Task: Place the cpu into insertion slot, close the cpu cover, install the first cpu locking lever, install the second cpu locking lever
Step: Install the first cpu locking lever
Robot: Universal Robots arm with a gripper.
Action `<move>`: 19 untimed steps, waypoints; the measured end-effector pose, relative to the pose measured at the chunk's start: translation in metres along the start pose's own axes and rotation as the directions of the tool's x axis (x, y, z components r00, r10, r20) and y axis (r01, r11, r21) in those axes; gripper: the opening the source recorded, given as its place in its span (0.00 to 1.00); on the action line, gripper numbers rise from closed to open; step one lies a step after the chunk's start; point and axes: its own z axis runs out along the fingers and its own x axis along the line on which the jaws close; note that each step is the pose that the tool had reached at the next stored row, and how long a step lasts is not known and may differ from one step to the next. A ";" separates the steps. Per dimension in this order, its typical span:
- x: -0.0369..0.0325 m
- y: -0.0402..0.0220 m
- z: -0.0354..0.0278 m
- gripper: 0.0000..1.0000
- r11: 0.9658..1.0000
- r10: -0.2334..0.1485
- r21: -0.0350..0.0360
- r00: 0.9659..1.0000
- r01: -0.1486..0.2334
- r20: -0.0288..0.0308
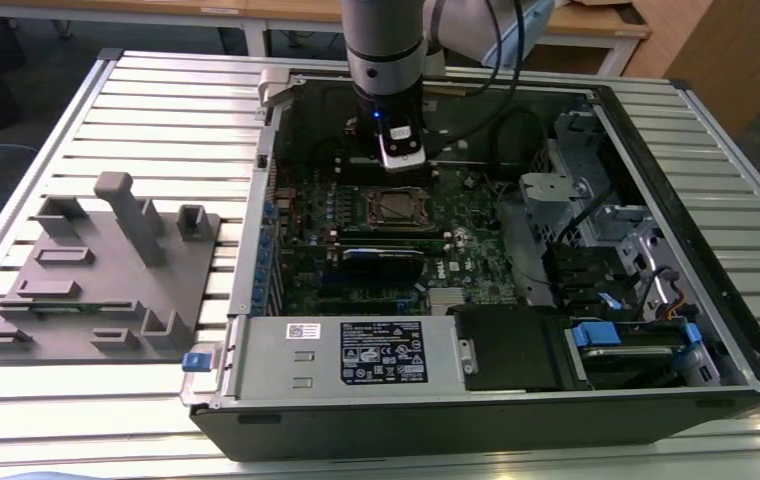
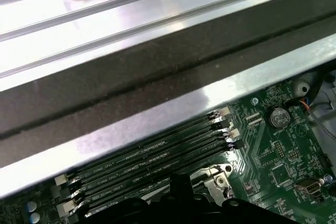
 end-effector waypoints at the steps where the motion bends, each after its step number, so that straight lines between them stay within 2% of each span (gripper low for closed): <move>1: 0.0000 0.0001 0.0001 0.11 1.000 0.000 0.001 1.000 0.000 0.000; 2: 0.0000 0.0001 0.0000 0.11 1.000 -0.002 0.009 1.000 0.002 0.003; 3: -0.0001 0.0000 0.0000 0.11 1.000 -0.004 0.019 1.000 0.003 0.008; 8: -0.0002 0.0001 0.0000 0.11 0.997 -0.016 0.080 0.999 0.013 0.033; 11: -0.0003 0.0001 0.0000 0.11 0.994 -0.022 0.111 0.999 0.017 0.044; 13: -0.0004 0.0002 0.0001 0.11 0.992 -0.025 0.121 0.999 0.019 0.048; 16: -0.0004 0.0001 0.0001 0.11 0.992 -0.026 0.123 0.998 0.020 0.048; 19: -0.0006 0.0002 0.0006 0.11 0.992 -0.047 0.120 0.998 0.041 0.045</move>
